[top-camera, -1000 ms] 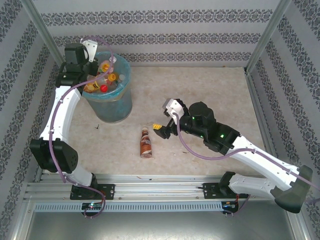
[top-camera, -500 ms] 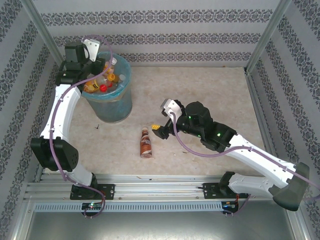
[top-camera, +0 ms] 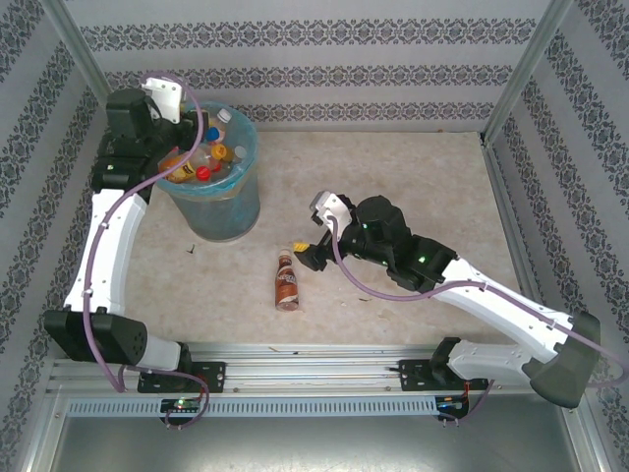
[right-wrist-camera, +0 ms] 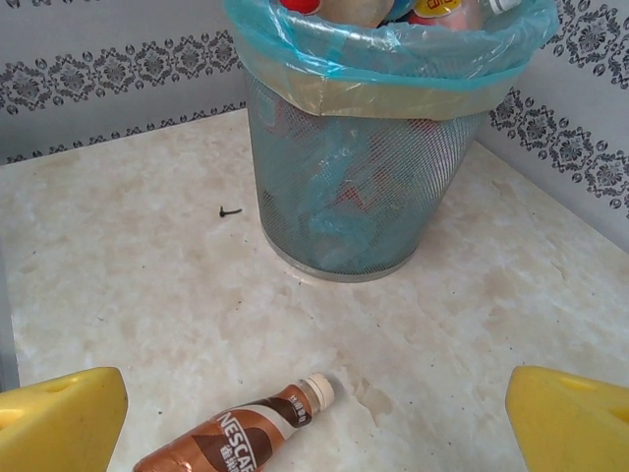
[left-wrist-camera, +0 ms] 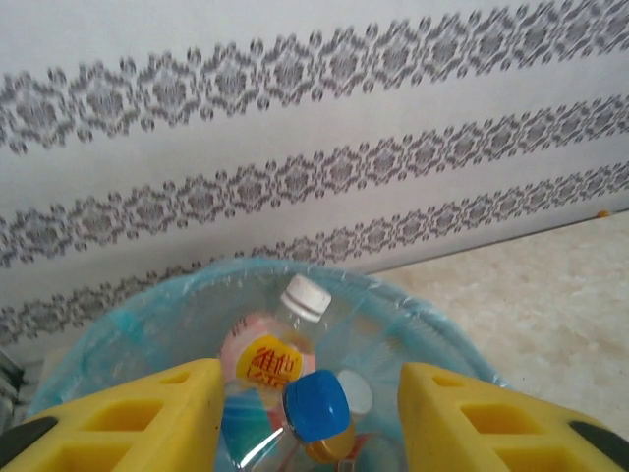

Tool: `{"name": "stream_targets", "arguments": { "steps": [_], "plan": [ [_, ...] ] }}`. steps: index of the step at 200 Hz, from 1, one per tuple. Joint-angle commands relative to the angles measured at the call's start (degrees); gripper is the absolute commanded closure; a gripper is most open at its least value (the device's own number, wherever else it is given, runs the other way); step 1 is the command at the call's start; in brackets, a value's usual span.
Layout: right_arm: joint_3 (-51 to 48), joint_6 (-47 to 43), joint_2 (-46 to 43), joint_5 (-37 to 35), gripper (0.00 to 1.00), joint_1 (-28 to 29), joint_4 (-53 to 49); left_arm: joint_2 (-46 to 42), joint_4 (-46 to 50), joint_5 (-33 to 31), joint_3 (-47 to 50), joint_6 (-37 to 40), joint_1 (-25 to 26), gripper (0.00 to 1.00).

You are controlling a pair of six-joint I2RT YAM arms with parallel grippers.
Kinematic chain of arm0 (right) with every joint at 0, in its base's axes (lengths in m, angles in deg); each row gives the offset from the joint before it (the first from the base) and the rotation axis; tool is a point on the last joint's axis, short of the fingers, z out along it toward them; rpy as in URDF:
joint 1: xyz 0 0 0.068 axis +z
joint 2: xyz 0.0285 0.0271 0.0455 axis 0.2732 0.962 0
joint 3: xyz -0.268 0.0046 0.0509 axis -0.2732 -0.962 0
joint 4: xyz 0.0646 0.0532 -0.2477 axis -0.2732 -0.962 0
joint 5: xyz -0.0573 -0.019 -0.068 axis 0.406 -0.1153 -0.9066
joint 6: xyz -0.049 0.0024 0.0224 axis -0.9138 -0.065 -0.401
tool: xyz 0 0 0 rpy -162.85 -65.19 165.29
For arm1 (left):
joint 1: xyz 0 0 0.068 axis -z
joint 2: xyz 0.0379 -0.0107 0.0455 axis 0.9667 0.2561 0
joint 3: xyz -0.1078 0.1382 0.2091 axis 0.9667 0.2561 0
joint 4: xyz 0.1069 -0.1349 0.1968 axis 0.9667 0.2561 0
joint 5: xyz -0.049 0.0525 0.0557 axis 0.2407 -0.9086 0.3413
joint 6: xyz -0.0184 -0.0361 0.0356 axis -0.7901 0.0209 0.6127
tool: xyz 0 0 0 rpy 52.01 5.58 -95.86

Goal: Put the plastic bottles in the bin

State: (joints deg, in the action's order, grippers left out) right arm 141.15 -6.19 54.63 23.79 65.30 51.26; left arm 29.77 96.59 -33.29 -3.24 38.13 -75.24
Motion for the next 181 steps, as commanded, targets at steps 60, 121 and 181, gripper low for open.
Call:
{"name": "stream_targets", "arguments": {
  "steps": [60,121,181],
  "plan": [
    [4.8,12.5,4.8,-5.5,0.02,3.4,-4.0,-9.3,-3.5,2.0,3.2,-4.6,1.4,0.53],
    [8.5,34.3,17.3,-11.8,0.02,8.9,-16.8,-35.1,-8.0,14.4,31.5,0.9,9.0,0.50],
    [15.1,44.3,34.9,-12.6,0.18,12.1,-23.7,-50.0,-7.7,23.1,47.5,2.9,10.3,0.47]
  ]
}}
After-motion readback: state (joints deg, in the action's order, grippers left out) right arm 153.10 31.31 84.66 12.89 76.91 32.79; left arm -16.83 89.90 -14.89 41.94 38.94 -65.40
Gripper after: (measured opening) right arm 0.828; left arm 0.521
